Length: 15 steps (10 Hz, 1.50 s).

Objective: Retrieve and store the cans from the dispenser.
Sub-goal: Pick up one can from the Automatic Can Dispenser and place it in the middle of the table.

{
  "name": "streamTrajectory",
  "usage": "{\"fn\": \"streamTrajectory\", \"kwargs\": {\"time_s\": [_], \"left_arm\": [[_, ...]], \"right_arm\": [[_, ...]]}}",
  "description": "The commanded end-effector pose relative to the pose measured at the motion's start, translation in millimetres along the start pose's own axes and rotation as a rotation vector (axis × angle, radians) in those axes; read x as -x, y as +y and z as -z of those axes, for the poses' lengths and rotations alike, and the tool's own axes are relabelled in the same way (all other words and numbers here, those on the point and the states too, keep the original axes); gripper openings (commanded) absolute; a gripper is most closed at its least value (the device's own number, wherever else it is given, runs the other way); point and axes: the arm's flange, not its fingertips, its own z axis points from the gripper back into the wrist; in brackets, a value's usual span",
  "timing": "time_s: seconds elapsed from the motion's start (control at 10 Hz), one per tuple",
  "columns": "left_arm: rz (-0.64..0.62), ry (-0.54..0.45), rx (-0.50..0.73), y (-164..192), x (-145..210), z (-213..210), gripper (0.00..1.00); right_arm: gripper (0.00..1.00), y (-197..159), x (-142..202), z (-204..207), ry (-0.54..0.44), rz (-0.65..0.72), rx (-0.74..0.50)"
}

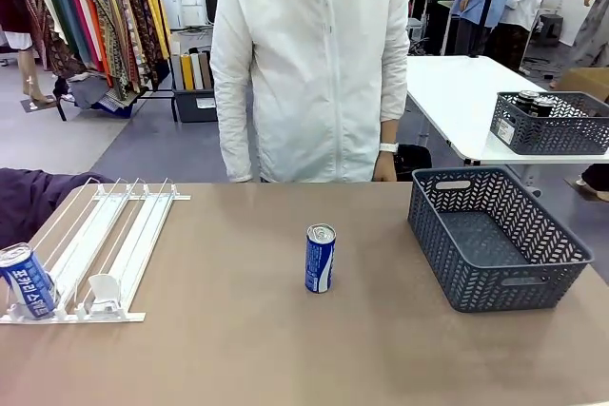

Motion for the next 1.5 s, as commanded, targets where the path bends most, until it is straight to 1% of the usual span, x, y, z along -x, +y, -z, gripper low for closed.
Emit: {"fn": "streamTrajectory", "kwargs": {"time_s": [0.0,0.1,0.2,0.3,0.4,0.5,0.6,0.7,0.8,1.0,1.1,1.2,1.3,1.4], "left_arm": [[0.183,0.091,-0.410,-18.1,15.6,3.3,1.00],[0.276,0.135,-0.666,-25.8,26.3,8.9,1.00],[0.329,0.160,-0.910,-30.6,34.3,19.9,1.00],[0.388,0.220,-1.075,-34.2,37.2,34.6,1.00],[0.393,0.265,-1.219,-37.8,36.2,51.3,1.00],[0.405,0.304,-1.257,-39.6,32.2,65.3,1.00],[0.401,0.272,-1.236,-41.7,24.1,74.9,1.00],[0.355,0.215,-1.184,-47.7,14.1,80.9,1.00],[0.380,0.252,-1.118,-50.4,31.7,68.3,1.00],[0.380,0.252,-1.118,-50.4,31.7,68.3,1.00],[0.395,0.259,-1.157,-51.0,25.6,81.2,1.00],[0.339,0.230,-1.119,-33.5,16.0,97.3,1.00],[0.289,0.183,-1.083,-19.1,10.6,103.5,1.00],[0.233,0.142,-1.088,-5.5,5.1,116.2,1.00]], "right_arm": [[1.00,2.6,-2.1,1.5,-0.019,-0.005,-0.027],[1.00,2.6,-2.1,1.5,-0.019,-0.005,-0.027],[1.00,2.6,-2.1,1.5,-0.019,-0.005,-0.027],[1.00,2.6,-2.1,1.5,-0.019,-0.005,-0.027],[1.00,2.6,-2.1,1.5,-0.019,-0.005,-0.027],[1.00,2.6,-2.1,1.5,-0.019,-0.005,-0.027],[1.00,2.6,-2.1,1.5,-0.019,-0.005,-0.027],[1.00,2.6,-2.1,1.5,-0.019,-0.005,-0.027],[1.00,2.6,-2.1,1.5,-0.019,-0.005,-0.027],[1.00,2.6,-2.1,1.5,-0.019,-0.005,-0.027],[1.00,2.6,-2.1,1.5,-0.019,-0.005,-0.027],[1.00,2.6,-2.1,1.5,-0.019,-0.005,-0.027],[1.00,2.6,-2.1,1.5,-0.019,-0.005,-0.027],[1.00,2.6,-2.1,1.5,-0.019,-0.005,-0.027]]}}
